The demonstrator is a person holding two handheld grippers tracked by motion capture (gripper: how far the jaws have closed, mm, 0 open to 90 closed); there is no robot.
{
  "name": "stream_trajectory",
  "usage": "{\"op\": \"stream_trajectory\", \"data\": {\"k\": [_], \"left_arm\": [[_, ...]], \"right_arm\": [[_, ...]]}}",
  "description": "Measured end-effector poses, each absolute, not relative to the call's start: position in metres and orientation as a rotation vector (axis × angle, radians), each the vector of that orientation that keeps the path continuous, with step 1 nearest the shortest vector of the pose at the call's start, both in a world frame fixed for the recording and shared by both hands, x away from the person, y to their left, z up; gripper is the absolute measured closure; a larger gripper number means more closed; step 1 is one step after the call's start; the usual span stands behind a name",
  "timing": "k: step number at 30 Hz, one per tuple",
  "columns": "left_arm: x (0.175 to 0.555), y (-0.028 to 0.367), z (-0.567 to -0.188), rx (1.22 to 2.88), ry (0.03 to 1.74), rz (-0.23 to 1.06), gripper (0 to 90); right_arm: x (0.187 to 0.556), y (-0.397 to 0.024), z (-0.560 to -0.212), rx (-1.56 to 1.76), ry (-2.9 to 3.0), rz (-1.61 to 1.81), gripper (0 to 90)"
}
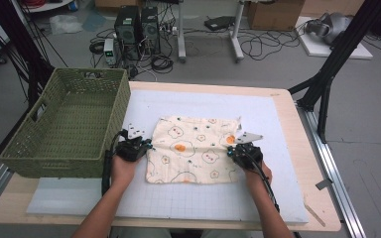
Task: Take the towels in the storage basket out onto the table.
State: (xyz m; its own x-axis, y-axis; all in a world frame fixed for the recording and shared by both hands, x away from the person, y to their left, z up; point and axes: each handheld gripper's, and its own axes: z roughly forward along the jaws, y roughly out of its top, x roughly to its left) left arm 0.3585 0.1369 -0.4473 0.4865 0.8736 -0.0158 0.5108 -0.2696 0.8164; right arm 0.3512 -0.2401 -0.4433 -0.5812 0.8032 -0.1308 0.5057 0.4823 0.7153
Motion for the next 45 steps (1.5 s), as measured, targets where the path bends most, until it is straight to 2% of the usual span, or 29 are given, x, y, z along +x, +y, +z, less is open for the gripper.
{"op": "stream_trajectory", "data": {"k": [2,4,5,9,13,15,21,26,28,29,30,31,33,41,45], "left_arm": [[0.359,0.136,-0.449,1.913,1.146,0.551,83.3],[0.356,0.135,-0.450,1.897,1.131,0.504,61.2],[0.354,0.136,-0.450,1.912,1.119,0.500,53.9],[0.342,0.138,-0.449,1.890,1.073,0.470,44.1],[0.328,0.140,-0.449,1.893,1.026,0.452,45.4],[0.321,0.142,-0.449,1.898,0.988,0.430,53.5],[0.307,0.147,-0.449,1.905,0.988,0.403,51.0],[0.298,0.151,-0.450,1.923,0.981,0.415,51.6],[0.297,0.150,-0.450,1.945,0.958,0.408,55.6],[0.297,0.147,-0.451,1.975,0.927,0.390,63.2],[0.296,0.142,-0.451,2.042,0.875,0.380,75.3],[0.295,0.138,-0.451,2.078,0.849,0.396,82.1],[0.291,0.135,-0.451,2.097,0.824,0.428,88.0],[0.286,0.140,-0.451,2.066,0.859,0.353,89.3],[0.277,0.139,-0.451,2.077,0.821,0.329,89.2]], "right_arm": [[0.357,-0.238,-0.443,1.082,2.276,0.856,87.8],[0.356,-0.241,-0.442,1.118,2.267,0.871,80.3],[0.354,-0.244,-0.441,1.133,2.262,0.878,75.5],[0.339,-0.260,-0.435,1.150,2.234,0.983,64.1],[0.320,-0.267,-0.436,1.135,2.244,1.012,57.7],[0.309,-0.269,-0.437,1.103,2.284,1.117,55.5],[0.288,-0.268,-0.439,1.059,2.315,1.124,55.9],[0.287,-0.267,-0.446,1.049,2.332,1.113,56.8],[0.287,-0.265,-0.446,1.041,2.352,1.088,60.7],[0.288,-0.264,-0.448,1.026,2.369,1.060,62.7],[0.288,-0.263,-0.448,1.027,2.376,1.064,68.3],[0.289,-0.263,-0.447,1.053,2.401,1.072,73.2],[0.289,-0.261,-0.445,1.046,2.430,1.056,85.2],[0.275,-0.264,-0.440,1.037,2.473,1.014,86.7],[0.261,-0.270,-0.439,1.023,2.496,1.014,86.7]]}}
